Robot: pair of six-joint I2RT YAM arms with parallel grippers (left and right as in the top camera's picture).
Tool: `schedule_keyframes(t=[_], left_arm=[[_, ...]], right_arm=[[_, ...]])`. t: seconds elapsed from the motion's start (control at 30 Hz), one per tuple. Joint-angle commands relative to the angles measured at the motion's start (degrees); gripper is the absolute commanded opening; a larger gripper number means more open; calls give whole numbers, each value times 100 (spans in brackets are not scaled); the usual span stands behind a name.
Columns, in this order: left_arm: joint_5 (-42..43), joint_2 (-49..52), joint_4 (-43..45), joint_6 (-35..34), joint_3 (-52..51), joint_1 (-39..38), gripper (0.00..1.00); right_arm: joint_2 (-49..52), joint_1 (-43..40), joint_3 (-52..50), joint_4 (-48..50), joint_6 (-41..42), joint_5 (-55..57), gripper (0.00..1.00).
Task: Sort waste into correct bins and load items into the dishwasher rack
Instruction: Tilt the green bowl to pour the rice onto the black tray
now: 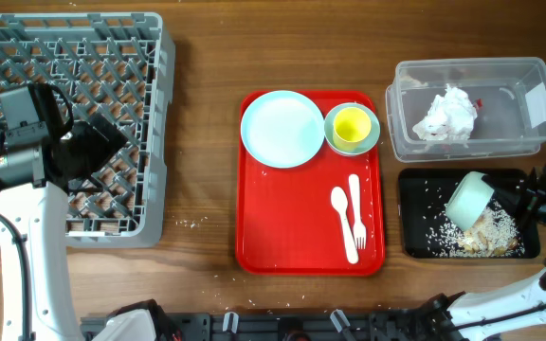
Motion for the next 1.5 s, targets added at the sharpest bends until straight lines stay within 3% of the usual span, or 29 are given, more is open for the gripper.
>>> schedule_keyframes(t=[0.0,0.03,0.1,0.17,0.27,0.33,0.4,0.5,0.6,0.67,0.7,0.77,0.87,0.93,1.03,1.13,1.23,1.33,1.4,1.47], left_arm=[[-9,33,-2,7,63,33,100],[-9,33,-2,7,63,33,100],[-9,33,-2,7,63,33,100],[-9,33,-2,7,63,33,100],[-9,33,-2,7,63,33,100],[-9,33,-2,7,63,33,100],[-9,33,-2,7,63,33,100],[-9,33,-2,7,63,33,100],[-9,33,-2,7,63,33,100],[-9,33,-2,7,63,33,100],[-9,33,-2,7,63,33,100],[-11,33,-2,7,63,33,100],[-11,33,-2,7,63,33,100],[-9,33,-2,7,63,33,100],[-9,33,-2,7,63,33,100],[-9,33,-2,7,63,33,100],[-9,33,-2,7,63,33,100],[-11,33,-2,7,63,33,100],[-9,33,-2,7,63,33,100],[-9,33,-2,7,63,33,100]], right_arm=[[66,-31,11,-299,-461,-374,4],[66,-39,11,-223,-621,-612,4],[68,-39,11,-46,-85,-455,4],[66,-39,11,7,-507,-741,4],[68,-39,11,334,186,-474,4],[66,-39,11,144,-656,-848,4],[66,-39,11,509,249,-518,4],[66,-39,11,-28,-651,-986,4],[66,-39,11,341,516,-579,4],[66,-39,9,-297,-553,-953,4],[66,-42,17,-260,-557,-977,4],[87,-79,15,76,367,-713,4],[87,-142,15,-136,138,-831,4],[87,-160,15,223,820,-538,4],[87,-168,15,31,-57,-796,4],[87,-168,15,236,389,-367,4],[85,-168,15,-133,-595,-756,4],[81,-168,20,-72,-533,-780,4],[81,-170,22,138,197,-415,4],[76,-157,13,-304,-636,-645,4]])
